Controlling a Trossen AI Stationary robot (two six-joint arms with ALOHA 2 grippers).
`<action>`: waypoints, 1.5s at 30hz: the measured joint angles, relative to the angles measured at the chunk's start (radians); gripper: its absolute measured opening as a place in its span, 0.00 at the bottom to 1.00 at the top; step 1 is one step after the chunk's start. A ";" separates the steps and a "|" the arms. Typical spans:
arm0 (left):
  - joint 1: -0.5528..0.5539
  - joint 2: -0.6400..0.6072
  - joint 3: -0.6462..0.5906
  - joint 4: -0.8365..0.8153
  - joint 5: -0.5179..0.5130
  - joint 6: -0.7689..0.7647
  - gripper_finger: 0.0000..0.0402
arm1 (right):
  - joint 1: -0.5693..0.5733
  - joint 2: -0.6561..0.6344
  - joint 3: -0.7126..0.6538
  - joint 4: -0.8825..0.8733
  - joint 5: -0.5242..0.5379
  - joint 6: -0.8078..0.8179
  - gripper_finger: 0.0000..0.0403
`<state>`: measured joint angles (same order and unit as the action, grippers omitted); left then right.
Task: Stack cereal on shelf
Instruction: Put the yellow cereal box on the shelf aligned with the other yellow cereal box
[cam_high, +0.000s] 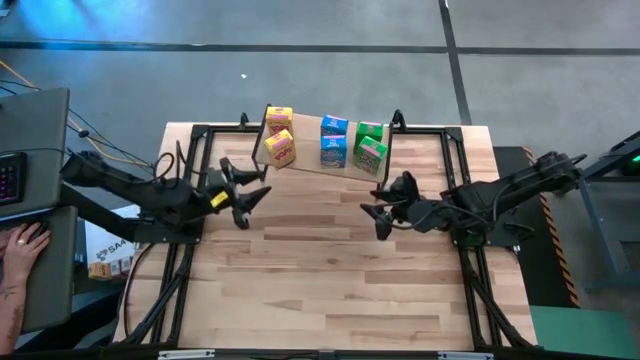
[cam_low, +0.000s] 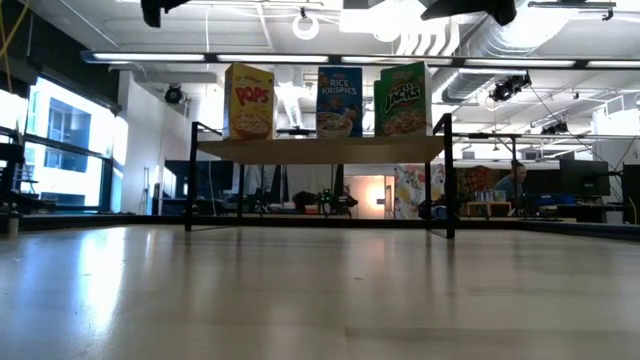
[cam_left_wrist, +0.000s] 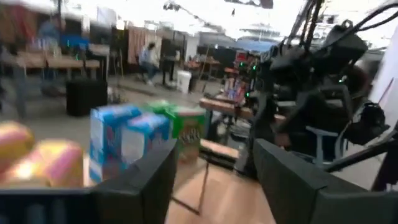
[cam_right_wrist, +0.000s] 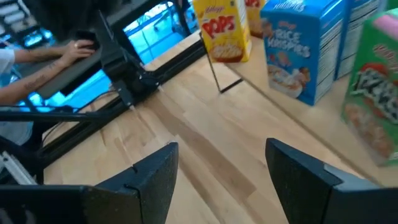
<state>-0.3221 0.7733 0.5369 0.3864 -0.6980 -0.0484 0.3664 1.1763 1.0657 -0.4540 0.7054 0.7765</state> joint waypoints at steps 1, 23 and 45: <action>-0.012 0.008 0.000 -0.016 -0.021 -0.034 0.48 | 0.000 -0.006 0.000 -0.006 0.005 0.000 0.59; 0.014 0.504 0.000 0.031 -0.589 -1.113 0.00 | 0.000 -0.003 0.000 -0.044 0.029 0.000 0.59; 0.237 0.527 0.000 0.045 -0.394 -1.254 0.00 | 0.000 -0.003 0.000 -0.081 0.033 0.003 0.59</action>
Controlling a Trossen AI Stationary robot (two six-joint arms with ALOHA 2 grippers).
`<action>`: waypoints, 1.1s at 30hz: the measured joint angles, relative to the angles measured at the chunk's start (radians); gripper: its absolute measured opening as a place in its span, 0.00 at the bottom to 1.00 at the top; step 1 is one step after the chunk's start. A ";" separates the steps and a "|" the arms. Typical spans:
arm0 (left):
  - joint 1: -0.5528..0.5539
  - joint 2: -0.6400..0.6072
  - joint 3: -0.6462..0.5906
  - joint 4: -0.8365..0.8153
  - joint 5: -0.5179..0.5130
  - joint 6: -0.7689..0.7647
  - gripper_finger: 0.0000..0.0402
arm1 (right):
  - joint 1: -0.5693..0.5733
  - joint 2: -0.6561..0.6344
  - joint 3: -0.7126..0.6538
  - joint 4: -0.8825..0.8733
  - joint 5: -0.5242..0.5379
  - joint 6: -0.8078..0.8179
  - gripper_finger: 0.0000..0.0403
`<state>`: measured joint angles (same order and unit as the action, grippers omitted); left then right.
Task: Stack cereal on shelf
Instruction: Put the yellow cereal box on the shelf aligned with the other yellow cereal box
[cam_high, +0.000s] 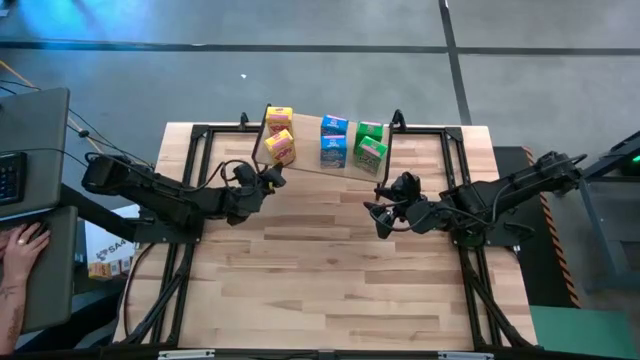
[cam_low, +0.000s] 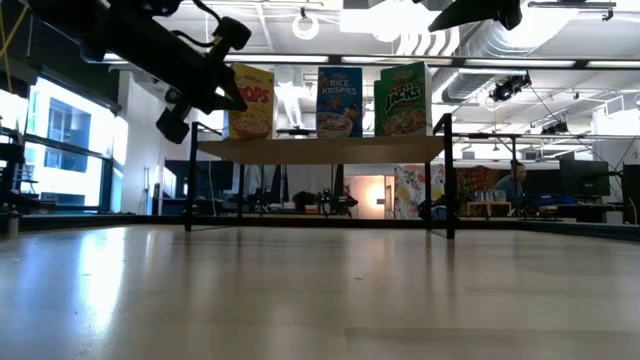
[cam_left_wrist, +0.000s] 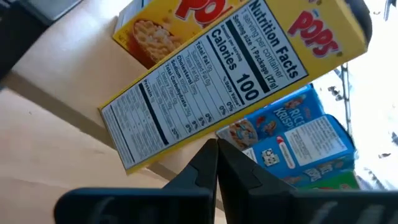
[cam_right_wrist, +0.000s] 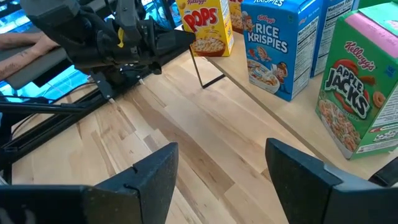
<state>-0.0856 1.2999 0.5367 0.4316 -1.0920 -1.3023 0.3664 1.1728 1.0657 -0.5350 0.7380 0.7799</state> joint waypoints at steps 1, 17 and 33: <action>0.007 0.000 0.000 0.000 0.011 0.014 0.00 | 0.000 0.000 0.000 0.000 0.000 0.000 0.59; 0.138 0.000 0.000 -0.029 0.192 0.225 0.00 | 0.000 0.000 0.000 -0.007 0.013 0.004 0.59; 0.139 -0.099 -0.001 -0.155 0.247 0.391 0.00 | 0.000 0.000 0.000 -0.007 0.015 0.008 0.59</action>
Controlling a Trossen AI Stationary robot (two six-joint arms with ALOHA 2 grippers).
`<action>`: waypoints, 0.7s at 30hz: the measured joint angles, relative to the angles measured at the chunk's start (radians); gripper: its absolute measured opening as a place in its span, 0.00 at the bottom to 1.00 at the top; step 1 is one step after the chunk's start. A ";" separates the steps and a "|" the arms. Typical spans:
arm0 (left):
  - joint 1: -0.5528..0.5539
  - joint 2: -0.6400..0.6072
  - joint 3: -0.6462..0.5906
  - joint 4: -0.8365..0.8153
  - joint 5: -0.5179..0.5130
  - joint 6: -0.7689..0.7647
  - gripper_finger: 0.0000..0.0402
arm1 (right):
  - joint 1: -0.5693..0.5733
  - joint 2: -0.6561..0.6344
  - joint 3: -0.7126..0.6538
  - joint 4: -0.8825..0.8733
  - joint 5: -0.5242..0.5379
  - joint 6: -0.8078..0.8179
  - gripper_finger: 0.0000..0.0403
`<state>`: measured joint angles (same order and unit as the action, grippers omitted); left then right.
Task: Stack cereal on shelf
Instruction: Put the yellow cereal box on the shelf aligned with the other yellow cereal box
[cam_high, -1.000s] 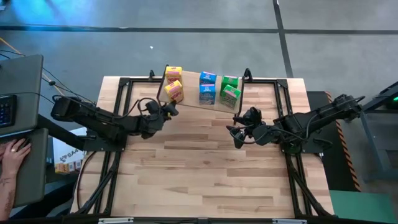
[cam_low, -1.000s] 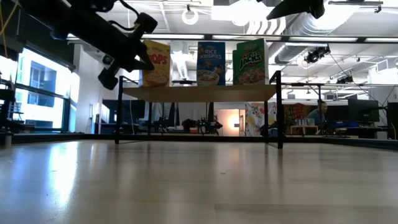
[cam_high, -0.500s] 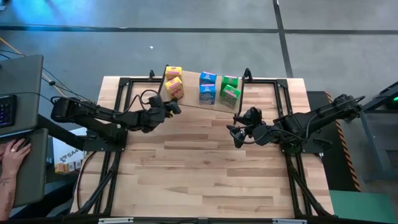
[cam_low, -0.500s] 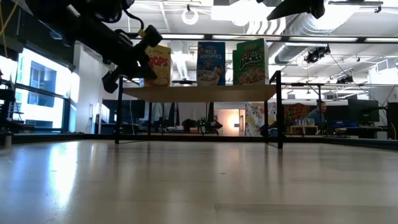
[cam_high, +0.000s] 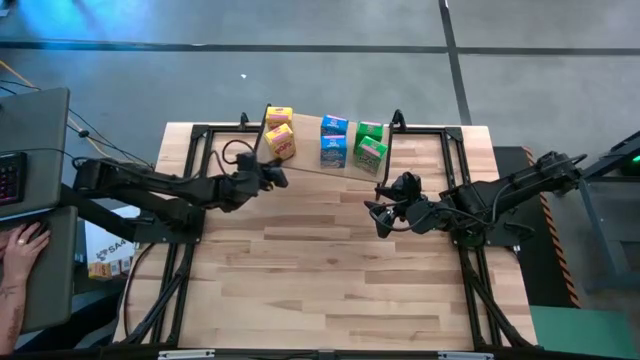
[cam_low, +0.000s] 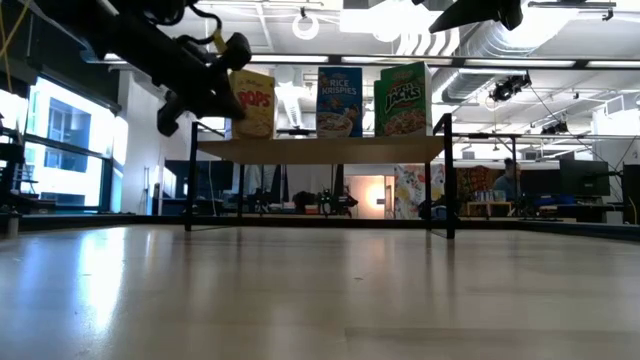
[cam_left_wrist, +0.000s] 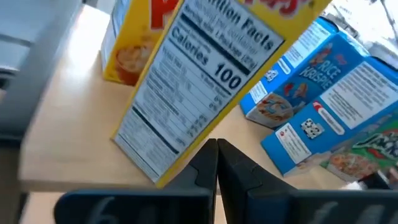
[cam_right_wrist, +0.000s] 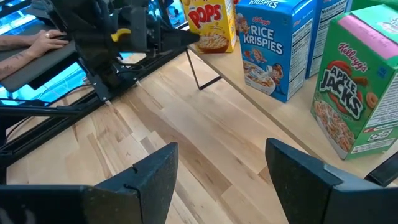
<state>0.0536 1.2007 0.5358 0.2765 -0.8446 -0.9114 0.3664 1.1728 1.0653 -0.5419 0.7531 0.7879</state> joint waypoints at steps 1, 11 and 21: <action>0.003 -0.014 0.000 -0.016 0.002 0.016 0.00 | 0.000 0.000 0.000 0.000 0.000 0.000 0.59; 0.056 -0.090 0.000 -0.072 0.024 0.087 0.00 | 0.000 0.000 0.000 0.000 0.027 0.000 0.59; 0.100 -0.143 0.000 -0.093 0.084 0.191 0.00 | 0.000 0.000 0.000 0.001 0.028 0.020 0.59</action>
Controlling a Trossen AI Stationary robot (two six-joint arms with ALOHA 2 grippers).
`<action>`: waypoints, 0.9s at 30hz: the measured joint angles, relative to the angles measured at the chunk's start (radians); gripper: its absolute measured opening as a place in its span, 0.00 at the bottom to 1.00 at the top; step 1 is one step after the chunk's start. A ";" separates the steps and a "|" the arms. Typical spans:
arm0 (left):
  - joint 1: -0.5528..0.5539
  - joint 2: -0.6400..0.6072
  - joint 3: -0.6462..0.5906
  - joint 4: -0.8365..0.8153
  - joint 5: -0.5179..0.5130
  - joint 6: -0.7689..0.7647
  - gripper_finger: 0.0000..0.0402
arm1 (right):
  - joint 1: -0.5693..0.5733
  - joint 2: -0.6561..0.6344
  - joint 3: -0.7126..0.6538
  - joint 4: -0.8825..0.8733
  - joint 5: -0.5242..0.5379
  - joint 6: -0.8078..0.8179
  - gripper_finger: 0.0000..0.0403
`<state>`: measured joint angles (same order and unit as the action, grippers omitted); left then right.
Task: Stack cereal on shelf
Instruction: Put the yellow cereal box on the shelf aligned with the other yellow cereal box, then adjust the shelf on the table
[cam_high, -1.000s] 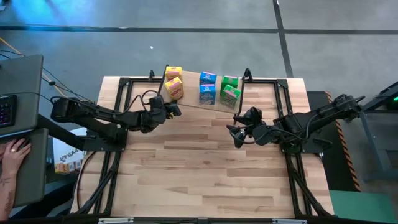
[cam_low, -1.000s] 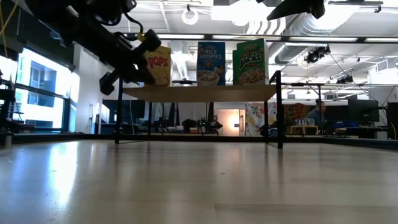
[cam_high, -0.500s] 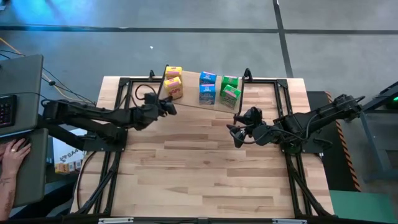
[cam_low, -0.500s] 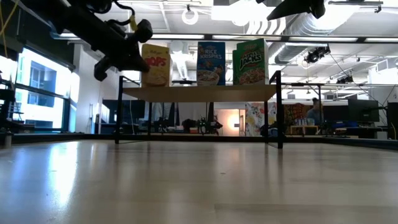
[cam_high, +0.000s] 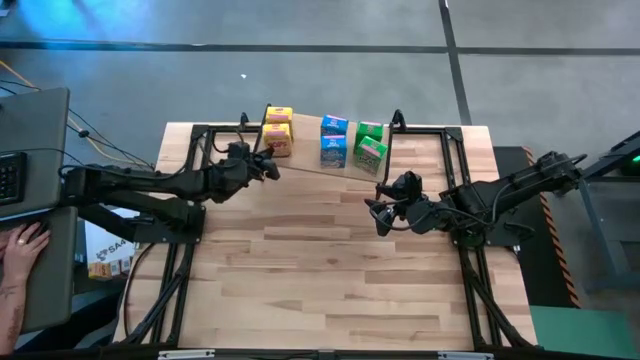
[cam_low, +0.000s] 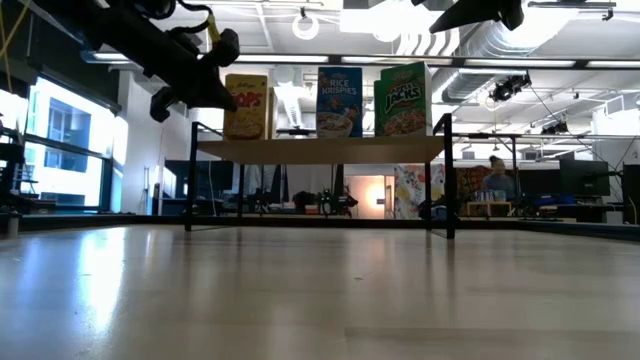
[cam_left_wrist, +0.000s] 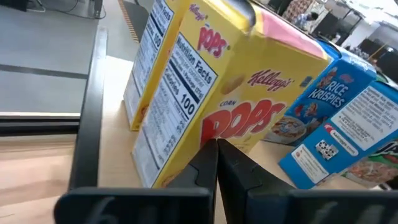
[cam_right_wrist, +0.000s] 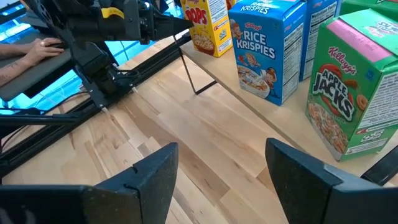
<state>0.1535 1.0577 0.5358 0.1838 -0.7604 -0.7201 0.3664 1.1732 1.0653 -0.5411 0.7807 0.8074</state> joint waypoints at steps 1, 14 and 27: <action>0.000 -0.008 0.000 -0.013 0.000 0.001 0.00 | 0.000 0.000 0.000 0.000 0.000 0.000 0.59; 0.005 -0.066 0.000 -0.076 0.018 0.086 0.00 | 0.000 0.000 0.000 0.000 -0.001 0.004 0.59; -0.079 -0.244 0.000 -0.191 0.144 0.115 0.00 | 0.000 0.000 0.000 -0.075 -0.029 0.211 0.59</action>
<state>0.0746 0.8136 0.5362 -0.0076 -0.6162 -0.6054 0.3664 1.1732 1.0649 -0.6163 0.7516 1.0184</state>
